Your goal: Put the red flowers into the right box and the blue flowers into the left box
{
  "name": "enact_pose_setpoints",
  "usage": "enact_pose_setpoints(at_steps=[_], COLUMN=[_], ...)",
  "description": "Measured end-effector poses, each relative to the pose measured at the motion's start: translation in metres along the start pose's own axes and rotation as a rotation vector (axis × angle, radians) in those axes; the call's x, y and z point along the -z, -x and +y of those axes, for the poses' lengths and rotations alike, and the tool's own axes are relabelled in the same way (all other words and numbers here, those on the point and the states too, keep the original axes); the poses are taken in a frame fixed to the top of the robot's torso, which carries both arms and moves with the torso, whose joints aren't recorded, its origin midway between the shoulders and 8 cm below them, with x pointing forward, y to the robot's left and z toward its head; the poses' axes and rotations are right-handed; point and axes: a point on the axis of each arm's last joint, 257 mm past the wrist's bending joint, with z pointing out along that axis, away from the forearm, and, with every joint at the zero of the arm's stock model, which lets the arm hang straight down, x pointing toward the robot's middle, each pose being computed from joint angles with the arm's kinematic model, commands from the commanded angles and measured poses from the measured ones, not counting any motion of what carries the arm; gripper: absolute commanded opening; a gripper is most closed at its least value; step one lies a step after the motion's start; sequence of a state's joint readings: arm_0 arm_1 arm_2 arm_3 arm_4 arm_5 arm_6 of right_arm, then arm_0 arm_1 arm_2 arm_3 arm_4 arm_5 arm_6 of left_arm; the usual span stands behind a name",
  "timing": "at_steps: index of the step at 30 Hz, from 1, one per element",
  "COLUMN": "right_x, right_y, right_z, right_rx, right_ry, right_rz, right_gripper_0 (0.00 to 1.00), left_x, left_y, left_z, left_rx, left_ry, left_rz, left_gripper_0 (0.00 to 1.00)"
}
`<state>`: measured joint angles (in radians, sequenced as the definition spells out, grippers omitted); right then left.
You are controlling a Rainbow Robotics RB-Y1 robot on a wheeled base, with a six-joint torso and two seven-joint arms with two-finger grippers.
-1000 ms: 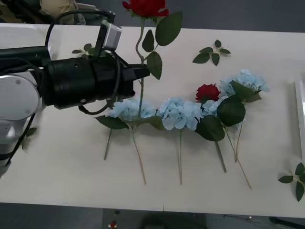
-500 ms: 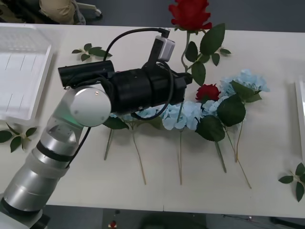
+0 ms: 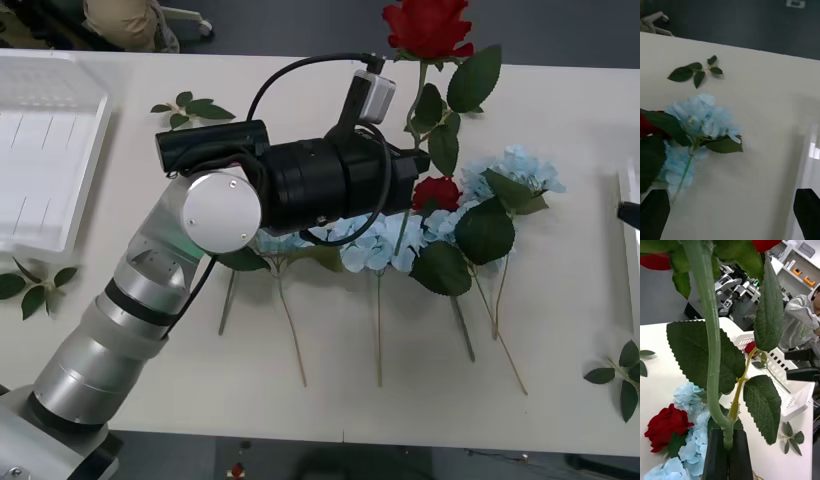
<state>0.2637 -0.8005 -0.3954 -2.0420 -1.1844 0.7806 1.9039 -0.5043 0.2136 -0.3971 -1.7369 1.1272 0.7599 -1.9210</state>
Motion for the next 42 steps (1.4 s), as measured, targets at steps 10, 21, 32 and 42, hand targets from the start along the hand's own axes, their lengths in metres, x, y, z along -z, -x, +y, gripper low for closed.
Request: enact_pose_setpoints(at_steps=[10, 21, 32, 42], right_x=[-0.004, -0.016, -0.040, -0.058], right_y=[0.005, -0.008, -0.016, -0.014], right_z=[0.079, 0.169, 0.239, 0.290], right_rx=[0.017, 0.084, 0.022, 0.003], right_ry=[0.208, 0.481, 0.702, 0.810], right_rz=[-0.198, -0.220, -0.210, -0.202], right_gripper_0=[0.99, 0.99, 0.98, 0.99], left_x=[0.021, 0.025, 0.026, 0.026], left_y=[-0.002, -0.018, -0.023, -0.023], left_z=[0.002, 0.003, 0.000, 0.000], left_rx=[-0.009, -0.004, 0.002, 0.003], left_ry=[-0.059, -0.163, -0.179, -0.179], left_rz=[0.004, -0.019, -0.004, -0.004], left_gripper_0=[0.00, 0.00, 0.00, 0.00])
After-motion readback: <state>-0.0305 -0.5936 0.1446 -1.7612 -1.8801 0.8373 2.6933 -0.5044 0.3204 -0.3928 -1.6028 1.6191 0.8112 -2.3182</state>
